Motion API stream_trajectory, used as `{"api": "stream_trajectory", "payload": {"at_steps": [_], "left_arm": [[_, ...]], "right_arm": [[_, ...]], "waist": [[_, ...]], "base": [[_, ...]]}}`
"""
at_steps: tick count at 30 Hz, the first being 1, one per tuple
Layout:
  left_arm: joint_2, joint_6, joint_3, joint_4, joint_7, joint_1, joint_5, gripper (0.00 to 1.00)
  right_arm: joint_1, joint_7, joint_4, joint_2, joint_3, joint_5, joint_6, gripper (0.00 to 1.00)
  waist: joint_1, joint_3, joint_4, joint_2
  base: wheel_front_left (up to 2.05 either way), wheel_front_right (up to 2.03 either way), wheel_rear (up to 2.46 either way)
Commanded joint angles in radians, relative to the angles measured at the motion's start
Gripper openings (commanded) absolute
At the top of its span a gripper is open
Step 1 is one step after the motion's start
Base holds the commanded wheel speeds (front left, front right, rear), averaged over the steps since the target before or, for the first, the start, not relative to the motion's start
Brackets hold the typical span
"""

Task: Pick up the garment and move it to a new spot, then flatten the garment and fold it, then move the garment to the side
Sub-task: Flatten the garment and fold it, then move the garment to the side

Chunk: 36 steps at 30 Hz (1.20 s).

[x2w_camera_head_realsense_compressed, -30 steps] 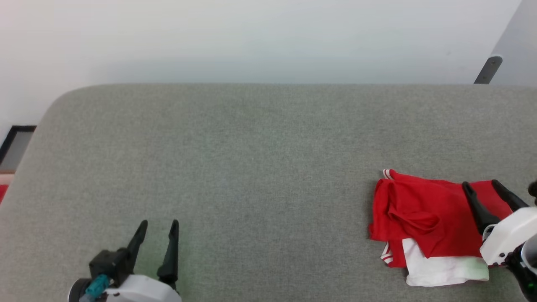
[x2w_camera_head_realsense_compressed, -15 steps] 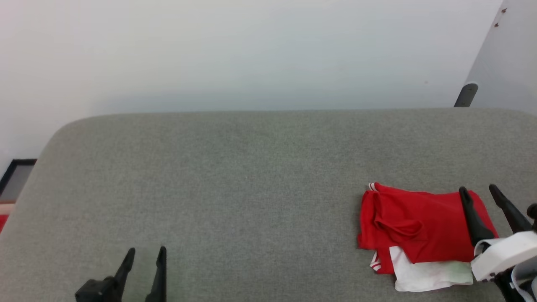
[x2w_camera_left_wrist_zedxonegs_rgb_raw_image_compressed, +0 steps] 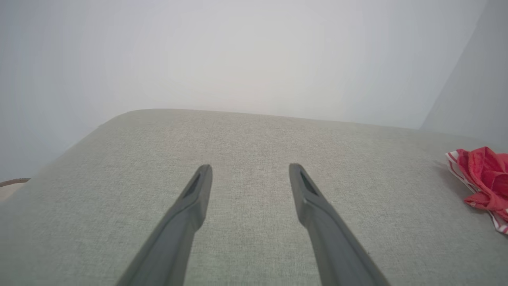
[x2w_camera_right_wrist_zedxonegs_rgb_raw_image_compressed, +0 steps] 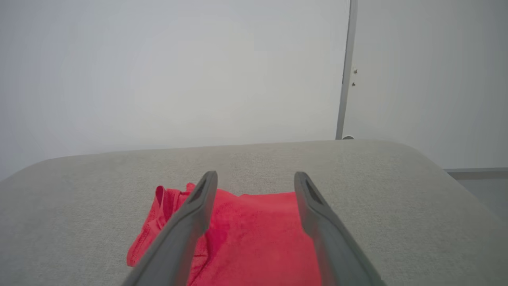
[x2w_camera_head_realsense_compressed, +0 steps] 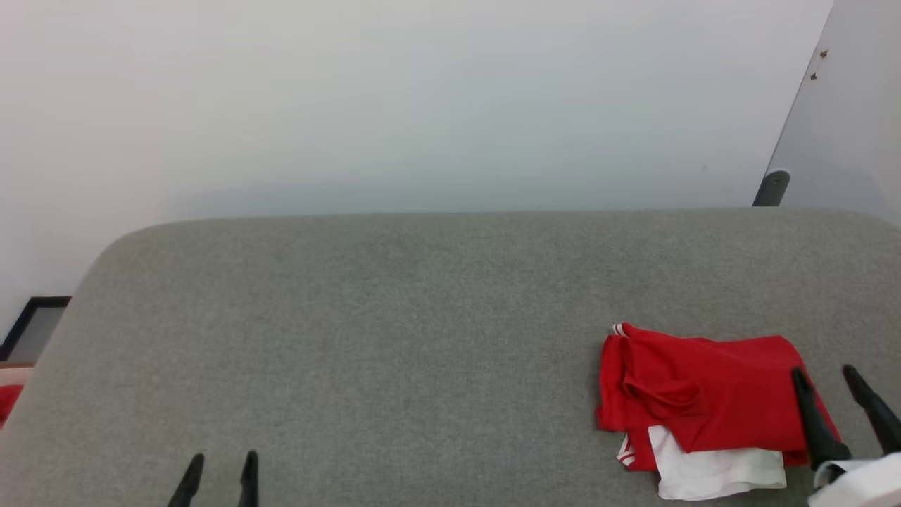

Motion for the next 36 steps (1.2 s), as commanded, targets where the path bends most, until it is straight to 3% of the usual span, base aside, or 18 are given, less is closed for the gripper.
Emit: {"api": "stream_trajectory", "payload": {"at_steps": [1,15,36], "left_arm": [[0.000,-0.003,0.012,-0.015,0.001,0.027,0.009,1.00],[-0.026,0.008,0.050,-0.120,0.001,0.138,0.019,1.00],[-0.038,0.013,0.035,-0.126,0.001,0.114,0.019,1.00]], "right_arm": [[0.034,0.010,-0.027,0.007,-0.027,-0.007,-0.001,1.00],[0.211,0.107,-0.244,0.063,-0.158,-0.040,-0.001,1.00],[0.191,0.154,-0.281,0.079,-0.167,-0.046,-0.001,1.00]], "waist": [[0.0000,-0.010,0.007,0.0000],[0.0000,-0.019,0.026,0.0000],[0.0000,-0.004,0.025,0.0000]], "base": [[0.00,0.00,0.00],[0.00,0.00,0.00],[0.00,0.00,0.00]]}}
